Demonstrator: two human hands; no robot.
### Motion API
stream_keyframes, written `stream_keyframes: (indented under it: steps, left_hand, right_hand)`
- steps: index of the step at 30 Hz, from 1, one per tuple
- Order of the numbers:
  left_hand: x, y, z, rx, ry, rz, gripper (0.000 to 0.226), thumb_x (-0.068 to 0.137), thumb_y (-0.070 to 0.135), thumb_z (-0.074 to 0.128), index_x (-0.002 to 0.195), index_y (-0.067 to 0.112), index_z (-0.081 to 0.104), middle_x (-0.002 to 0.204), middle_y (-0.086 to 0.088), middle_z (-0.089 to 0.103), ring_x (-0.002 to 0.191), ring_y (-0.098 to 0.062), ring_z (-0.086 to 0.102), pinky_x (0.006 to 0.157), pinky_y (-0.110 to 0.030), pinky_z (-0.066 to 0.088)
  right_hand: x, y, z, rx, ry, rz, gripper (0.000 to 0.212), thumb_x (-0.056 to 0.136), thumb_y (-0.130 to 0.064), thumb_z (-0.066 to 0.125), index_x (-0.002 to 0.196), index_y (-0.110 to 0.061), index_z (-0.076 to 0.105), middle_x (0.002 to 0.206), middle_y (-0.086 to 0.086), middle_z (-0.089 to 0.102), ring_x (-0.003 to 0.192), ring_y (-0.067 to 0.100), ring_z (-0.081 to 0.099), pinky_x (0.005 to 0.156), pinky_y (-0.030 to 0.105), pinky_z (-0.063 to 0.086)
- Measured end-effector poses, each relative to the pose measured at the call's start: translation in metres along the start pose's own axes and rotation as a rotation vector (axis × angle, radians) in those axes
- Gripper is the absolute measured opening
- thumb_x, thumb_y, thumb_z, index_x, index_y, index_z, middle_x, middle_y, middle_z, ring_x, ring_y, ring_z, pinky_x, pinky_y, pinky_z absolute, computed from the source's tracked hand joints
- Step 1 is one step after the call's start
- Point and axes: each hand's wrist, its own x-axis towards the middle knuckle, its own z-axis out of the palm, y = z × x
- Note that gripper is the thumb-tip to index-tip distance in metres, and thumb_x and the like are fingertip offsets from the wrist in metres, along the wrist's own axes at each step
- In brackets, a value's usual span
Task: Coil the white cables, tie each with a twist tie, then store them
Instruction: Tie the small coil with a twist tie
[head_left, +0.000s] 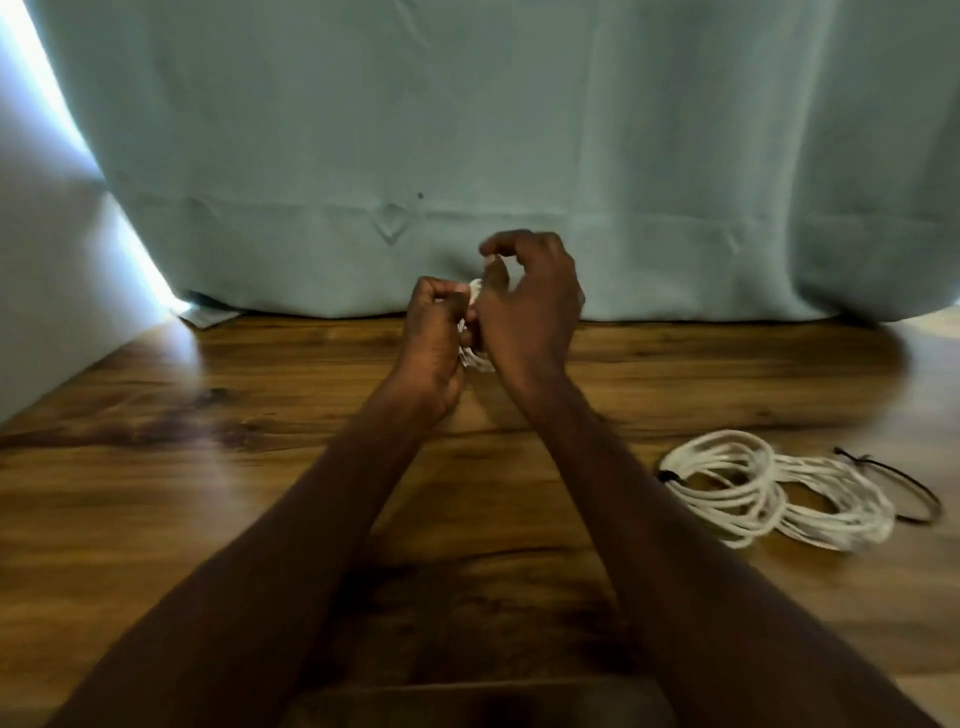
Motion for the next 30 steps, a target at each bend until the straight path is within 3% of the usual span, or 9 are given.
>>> stream_keyframes:
  steps: [3, 4, 8, 13, 16, 18, 23, 28, 30]
  left_hand:
    - [-0.006, -0.016, 0.037, 0.073, -0.088, 0.006, 0.011, 0.096, 0.016, 0.059, 0.105, 0.013, 0.054, 0.084, -0.011, 0.062, 0.065, -0.017, 0.059, 0.052, -0.028, 0.047]
    - [-0.009, -0.024, 0.047, 0.099, -0.110, 0.024, 0.005, 0.099, 0.011, 0.056, 0.101, 0.014, 0.052, 0.080, -0.012, 0.060, 0.061, -0.016, 0.057, 0.050, -0.028, 0.045]
    - [-0.019, -0.058, 0.065, 0.153, -0.134, 0.030, 0.022, 0.103, -0.001, 0.046, 0.092, 0.019, 0.046, 0.068, -0.007, 0.048, 0.042, -0.005, 0.042, 0.048, -0.023, 0.032]
    - [-0.034, -0.065, 0.065, 0.203, -0.193, 0.051, 0.020, 0.105, 0.003, 0.049, 0.092, 0.018, 0.045, 0.068, -0.007, 0.046, 0.042, -0.006, 0.037, 0.045, -0.023, 0.026]
    - [-0.041, -0.064, 0.069, 0.226, -0.249, 0.049, 0.017, 0.105, 0.006, 0.049, 0.094, 0.019, 0.045, 0.066, -0.004, 0.046, 0.045, -0.008, 0.035, 0.049, -0.026, 0.024]
    - [-0.044, -0.064, 0.069, 0.228, -0.266, 0.045, 0.017, 0.105, 0.006, 0.048, 0.094, 0.019, 0.045, 0.065, -0.003, 0.046, 0.046, -0.009, 0.034, 0.050, -0.027, 0.024]
    - [-0.046, -0.063, 0.066, 0.213, -0.273, 0.041, 0.015, 0.105, 0.006, 0.048, 0.096, 0.018, 0.044, 0.066, -0.003, 0.046, 0.049, -0.011, 0.033, 0.049, -0.025, 0.024]
    - [-0.036, -0.063, 0.060, 0.200, -0.189, 0.032, 0.015, 0.104, 0.008, 0.052, 0.094, 0.019, 0.048, 0.064, 0.000, 0.050, 0.046, -0.008, 0.037, 0.047, -0.023, 0.028]
    - [-0.029, -0.061, 0.059, 0.173, -0.139, 0.039, 0.018, 0.104, 0.006, 0.052, 0.092, 0.019, 0.048, 0.062, 0.001, 0.052, 0.044, -0.005, 0.041, 0.046, -0.023, 0.031]
  right_hand:
    - [0.011, -0.006, -0.048, 0.033, -0.030, -0.067, 0.017, 0.088, -0.015, 0.064, 0.094, -0.028, 0.073, 0.098, -0.011, 0.068, 0.095, 0.006, 0.064, 0.089, 0.039, 0.054]
    - [0.015, -0.002, -0.067, 0.030, -0.031, -0.056, 0.017, 0.088, -0.014, 0.064, 0.093, -0.026, 0.074, 0.095, -0.011, 0.070, 0.092, 0.005, 0.065, 0.087, 0.036, 0.055]
    - [0.034, 0.026, -0.160, -0.204, -0.111, 0.102, 0.019, 0.085, -0.018, 0.065, 0.092, -0.028, 0.080, 0.091, -0.015, 0.077, 0.090, 0.000, 0.070, 0.087, 0.029, 0.057]
    - [0.026, 0.086, -0.263, -0.797, -0.292, 0.383, 0.015, 0.087, -0.024, 0.065, 0.093, -0.019, 0.078, 0.096, 0.007, 0.076, 0.100, 0.031, 0.068, 0.074, 0.029, 0.044]
    - [0.013, 0.117, -0.291, -0.959, -0.463, 0.574, 0.016, 0.084, -0.025, 0.070, 0.098, -0.019, 0.075, 0.107, 0.011, 0.071, 0.097, 0.035, 0.065, 0.079, 0.034, 0.051]
    - [0.006, 0.124, -0.296, -1.029, -0.537, 0.601, 0.025, 0.085, -0.032, 0.073, 0.105, -0.018, 0.072, 0.110, 0.014, 0.064, 0.097, 0.036, 0.062, 0.082, 0.035, 0.052]
    - [0.001, 0.124, -0.290, -1.038, -0.462, 0.511, 0.026, 0.086, -0.026, 0.072, 0.110, -0.016, 0.069, 0.121, 0.017, 0.062, 0.109, 0.041, 0.061, 0.088, 0.040, 0.051]
    - [0.023, 0.096, -0.276, -0.801, -0.143, 0.340, 0.014, 0.088, -0.022, 0.067, 0.098, -0.021, 0.077, 0.099, 0.006, 0.074, 0.097, 0.032, 0.067, 0.075, 0.031, 0.044]
    - [0.035, 0.077, -0.260, -0.610, -0.096, 0.261, 0.012, 0.088, -0.023, 0.068, 0.096, -0.020, 0.076, 0.084, -0.002, 0.074, 0.083, 0.022, 0.069, 0.073, 0.032, 0.048]
